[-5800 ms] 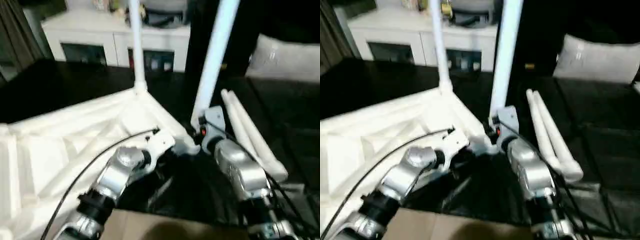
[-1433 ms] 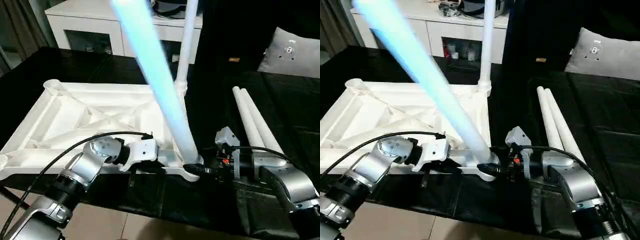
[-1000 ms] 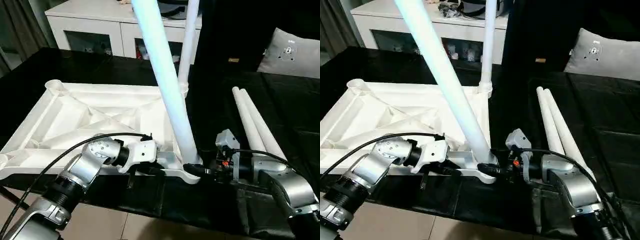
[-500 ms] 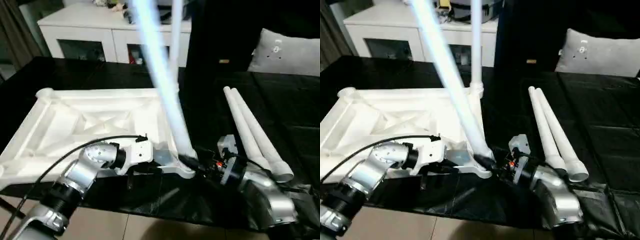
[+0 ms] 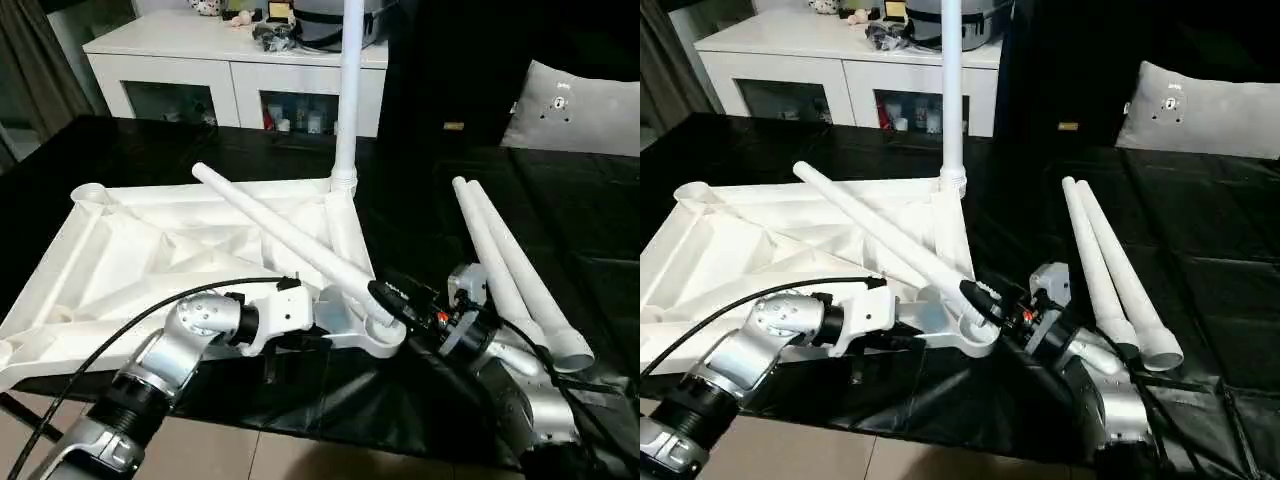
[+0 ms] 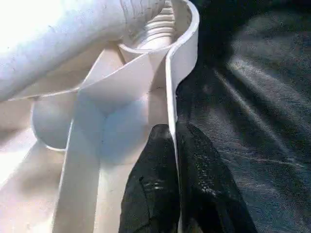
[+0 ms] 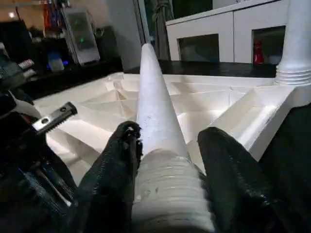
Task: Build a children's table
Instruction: Insert table leg to table base
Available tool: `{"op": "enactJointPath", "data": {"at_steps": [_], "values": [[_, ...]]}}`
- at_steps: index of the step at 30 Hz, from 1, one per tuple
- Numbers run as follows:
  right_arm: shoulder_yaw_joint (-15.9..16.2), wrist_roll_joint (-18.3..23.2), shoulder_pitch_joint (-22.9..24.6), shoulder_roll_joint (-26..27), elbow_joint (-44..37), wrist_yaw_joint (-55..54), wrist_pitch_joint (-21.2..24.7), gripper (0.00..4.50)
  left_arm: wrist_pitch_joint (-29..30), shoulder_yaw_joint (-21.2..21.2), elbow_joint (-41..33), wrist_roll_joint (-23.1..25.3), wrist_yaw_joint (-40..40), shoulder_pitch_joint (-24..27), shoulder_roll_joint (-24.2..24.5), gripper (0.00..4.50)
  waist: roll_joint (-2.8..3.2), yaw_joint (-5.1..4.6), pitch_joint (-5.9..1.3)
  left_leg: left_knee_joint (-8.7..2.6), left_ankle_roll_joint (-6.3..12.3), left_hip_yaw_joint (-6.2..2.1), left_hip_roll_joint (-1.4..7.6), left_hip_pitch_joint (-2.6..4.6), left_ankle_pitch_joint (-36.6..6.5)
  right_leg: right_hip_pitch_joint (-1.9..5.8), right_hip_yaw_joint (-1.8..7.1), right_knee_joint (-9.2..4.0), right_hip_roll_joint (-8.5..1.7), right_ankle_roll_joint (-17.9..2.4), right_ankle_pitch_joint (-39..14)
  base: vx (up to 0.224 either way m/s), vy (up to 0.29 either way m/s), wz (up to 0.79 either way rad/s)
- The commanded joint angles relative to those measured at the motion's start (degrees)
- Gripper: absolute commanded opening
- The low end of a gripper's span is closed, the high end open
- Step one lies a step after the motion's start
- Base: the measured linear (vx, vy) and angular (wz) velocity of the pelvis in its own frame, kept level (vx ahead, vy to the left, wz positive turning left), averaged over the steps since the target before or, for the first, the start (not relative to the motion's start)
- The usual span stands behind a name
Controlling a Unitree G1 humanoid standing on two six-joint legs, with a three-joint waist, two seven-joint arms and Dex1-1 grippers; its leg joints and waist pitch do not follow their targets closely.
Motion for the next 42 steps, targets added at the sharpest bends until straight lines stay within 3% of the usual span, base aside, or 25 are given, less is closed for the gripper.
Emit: {"op": "enactJointPath", "data": {"at_steps": [1,4,6,7,8,9,10,11,12,13,15,17,19,21,25,29,32,38,39,42], "values": [[2.26,-5.31,1.54,-2.20,3.98,-2.62,3.32,1.71,3.80,1.80,-0.90,-1.53,1.04,0.37,-0.17,0.00,-0.17,-0.08,-0.76,-5.10,1.07,-0.23,2.05,-0.47,-18.98,1.15,2.57,-5.69,-3.17,-9.03,-19.04,0.000,0.000,0.00],[3.05,-5.95,1.16,-3.01,2.54,-2.75,4.52,1.45,6.57,3.12,-2.81,-3.50,0.38,0.69,-0.08,0.59,-0.26,-0.14,-0.76,-5.22,0.92,-0.29,2.03,-0.70,-18.35,1.20,2.63,-5.57,-3.07,-8.77,-18.68,0.000,0.000,0.00],[4.02,-6.57,-0.26,-4.65,-0.77,-2.49,7.70,1.45,10.23,4.56,-6.37,-5.95,-0.78,1.81,0.90,0.72,-0.50,-0.10,-0.85,-5.20,1.15,-0.29,2.14,-0.73,-17.54,1.24,2.66,-5.37,-3.01,-9.24,-16.76,0.000,0.000,0.00],[4.19,-6.80,-0.84,-5.08,-1.55,-2.74,9.18,1.45,10.68,4.71,-7.12,-6.25,-0.92,2.13,1.24,0.80,-0.34,-0.06,-0.79,-5.24,1.15,-0.40,2.16,-0.85,-17.03,1.35,2.65,-5.18,-2.94,-9.40,-15.90,0.000,0.000,0.00],[4.19,-6.80,-0.84,-5.08,-1.55,-2.74,9.18,1.45,10.68,4.71,-7.12,-6.25,-0.92,2.13,1.24,0.90,-0.27,-0.12,-1.05,-5.03,1.39,-0.31,2.11,-0.88,-15.18,1.43,2.67,-4.95,-2.86,-10.00,-12.63,0.000,0.000,0.00],[4.35,-5.44,-2.15,-5.97,-3.91,-1.74,13.51,1.45,11.42,4.79,-8.37,-6.55,-1.11,2.76,1.75,1.01,-0.56,-0.16,-0.98,-4.97,1.64,-0.19,2.05,-0.83,-14.07,1.47,2.63,-4.77,-2.62,-10.59,-10.28,0.000,0.000,0.00],[4.35,-5.44,-2.15,-5.97,-3.91,-1.74,13.51,1.62,11.42,4.79,-8.37,-6.55,-1.11,2.76,1.75,1.07,-0.53,-0.15,-1.12,-4.88,1.76,-0.27,2.09,-0.91,-13.01,1.66,2.61,-4.55,-2.70,-10.93,-8.65,0.000,0.000,0.00],[5.15,-4.63,-3.79,-7.43,-6.20,-0.69,17.60,1.72,12.07,4.76,-9.19,-6.53,-1.04,3.20,1.97,1.12,-1.03,-0.16,-1.21,-4.58,2.30,-0.01,1.94,-0.83,-11.00,1.63,2.58,-4.36,-2.53,-11.38,-5.66,0.000,0.000,0.00],[5.15,-4.63,-3.79,-7.43,-6.20,-0.69,17.60,1.79,12.07,4.76,-9.19,-6.53,-1.04,3.20,1.97,1.17,-0.89,-0.11,-1.41,-4.31,2.69,0.00,1.86,-0.90,-8.51,1.84,2.54,-3.94,-2.51,-11.95,-2.19,0.000,0.000,0.00],[5.88,-4.34,-5.29,-8.72,-7.88,0.05,20.88,1.83,12.76,4.72,-9.81,-6.36,-0.83,3.48,2.08,1.25,-0.86,-0.08,-1.46,-4.15,2.87,0.07,1.81,-0.86,-7.28,1.79,2.51,-3.80,-2.50,-12.29,-0.38,0.000,0.000,0.00],[6.30,-3.95,-6.66,-9.66,-9.04,0.65,23.50,2.06,13.40,4.71,-10.23,-6.21,-0.55,3.60,2.10,1.43,-1.42,-0.03,-1.75,-3.54,4.29,0.22,1.64,-1.00,-2.39,2.01,2.43,-3.19,-2.35,-13.46,6.56,0.000,0.000,0.00],[7.36,-4.29,-9.27,-11.44,-11.04,1.13,28.12,2.27,14.76,4.56,-11.42,-6.42,0.09,3.88,2.44,1.53,-1.41,0.07,-2.00,-3.11,5.29,0.16,1.42,-1.24,0.93,2.13,2.28,-2.65,-2.16,-13.95,10.64,0.000,0.000,0.00],[7.87,-4.90,-11.64,-11.84,-10.06,2.07,28.84,2.37,14.96,4.75,-11.73,-6.35,0.49,3.99,2.45,1.68,-1.42,-0.02,-1.75,-3.01,5.93,0.30,1.38,-1.44,1.15,1.98,2.20,-2.66,-2.21,-14.46,10.78,0.000,0.000,0.00],[8.08,-5.42,-12.87,-11.75,-8.84,2.16,28.97,2.61,15.12,4.88,-11.79,-6.33,0.74,4.02,2.43,1.86,-1.41,-0.06,-1.65,-3.17,5.17,0.38,1.63,-1.33,-1.41,1.90,2.20,-2.85,-2.45,-14.87,6.80,0.000,0.000,0.00],[10.11,-8.33,-16.77,-11.87,-3.98,2.34,29.21,2.93,15.84,4.92,-12.08,-6.71,0.98,3.99,2.31,2.10,-1.45,-0.14,-1.58,-3.24,3.77,0.49,1.74,-1.14,-2.70,1.84,2.25,-2.89,-2.45,-15.19,4.43,0.000,0.000,0.00],[13.19,-11.12,-21.66,-11.87,1.02,3.11,28.33,3.06,16.40,4.62,-12.41,-6.73,1.04,3.94,2.36,2.37,-1.48,-0.15,-1.78,-2.88,3.89,0.59,1.55,-1.17,-0.95,1.99,2.29,-2.50,-2.40,-15.89,7.64,0.000,0.000,0.00],[14.51,-13.00,-23.43,-11.90,2.67,2.62,27.99,3.44,16.47,4.51,-12.44,-6.70,1.02,3.91,2.39,2.68,-1.44,-0.06,-1.84,-2.68,4.36,0.58,1.56,-1.20,0.42,2.05,2.26,-2.25,-2.35,-16.13,9.57,0.000,0.000,0.00],[17.74,-16.42,-28.09,-10.84,9.71,5.16,26.07,3.46,16.61,4.07,-12.87,-6.47,1.41,4.20,2.80,2.74,-1.59,-0.04,-1.92,-2.46,5.03,0.72,1.62,-1.25,0.32,2.10,2.24,-2.01,-2.43,-17.12,9.97,0.000,0.000,0.00],[17.84,-16.49,-28.30,-10.74,10.24,5.39,25.85,3.46,16.72,4.13,-13.00,-6.54,1.49,4.27,2.78,2.74,-2.06,0.04,-1.94,-2.45,5.40,0.71,1.63,-1.40,0.83,2.21,2.25,-1.82,-2.52,-17.27,10.22,0.000,0.000,0.00],[18.28,-16.50,-28.34,-10.31,11.53,6.77,24.84,3.29,17.51,4.96,-14.16,-7.46,1.82,4.92,2.74,2.76,-1.82,0.14,-2.04,-2.20,5.85,0.71,1.76,-1.26,2.11,2.07,2.25,-1.58,-2.42,-17.86,12.07,0.000,0.000,0.00]]}}
